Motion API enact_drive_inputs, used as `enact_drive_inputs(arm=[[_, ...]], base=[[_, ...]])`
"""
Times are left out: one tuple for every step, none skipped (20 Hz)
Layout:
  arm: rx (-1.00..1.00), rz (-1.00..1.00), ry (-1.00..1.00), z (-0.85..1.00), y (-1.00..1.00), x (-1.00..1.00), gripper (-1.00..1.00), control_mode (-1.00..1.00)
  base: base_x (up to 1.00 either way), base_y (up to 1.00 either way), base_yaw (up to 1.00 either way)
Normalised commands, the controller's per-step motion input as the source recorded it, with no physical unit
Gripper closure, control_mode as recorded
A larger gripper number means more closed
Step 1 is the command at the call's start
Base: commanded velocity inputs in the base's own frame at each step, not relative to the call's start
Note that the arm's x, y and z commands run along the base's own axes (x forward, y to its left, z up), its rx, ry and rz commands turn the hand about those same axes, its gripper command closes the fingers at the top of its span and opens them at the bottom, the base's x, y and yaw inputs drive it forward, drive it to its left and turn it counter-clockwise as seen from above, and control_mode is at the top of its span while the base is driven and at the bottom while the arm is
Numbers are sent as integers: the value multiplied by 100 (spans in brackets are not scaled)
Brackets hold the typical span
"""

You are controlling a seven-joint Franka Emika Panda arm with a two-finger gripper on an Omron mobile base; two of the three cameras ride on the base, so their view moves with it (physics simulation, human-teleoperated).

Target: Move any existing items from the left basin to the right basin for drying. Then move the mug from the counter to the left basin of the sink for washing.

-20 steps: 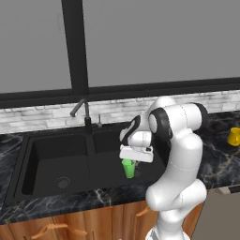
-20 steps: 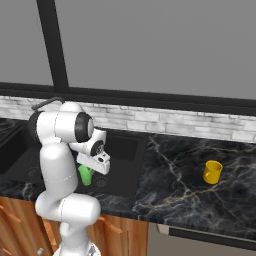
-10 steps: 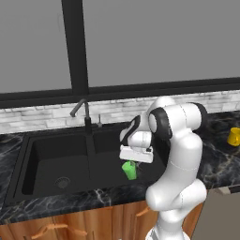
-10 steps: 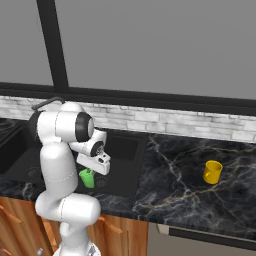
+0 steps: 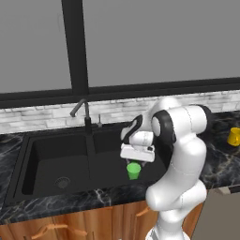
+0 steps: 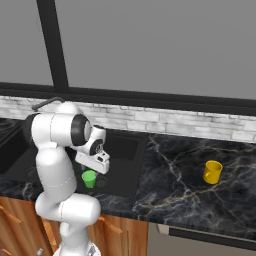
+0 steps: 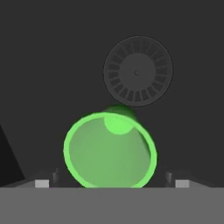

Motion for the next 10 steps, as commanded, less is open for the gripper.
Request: enact_drive_inputs(arm=[[0,0,0,28,-5,-8,-100,-100],[0,0,0,38,-3,-8,-100,-100],[0,0,0,43,-1,-1,-100,-100],[0,0,0,44,0,0,-100,-100],[0,0,0,49,0,-1,-100,-100],[0,0,0,50,-2,-4,-100,-100],[0,0,0,48,-2,-5,-100,-100],[0,0,0,50,-8,-12,-100,-100],[0,0,0,47,-9,-8,-100,-100],[0,-1,0,48,-12,-12,-100,-100]], base=[[0,0,0],[0,0,0],[0,0,0],[0,0,0],[0,0,0],[0,0,0],[0,0,0],[0,0,0],[0,0,0],[0,0,0]])
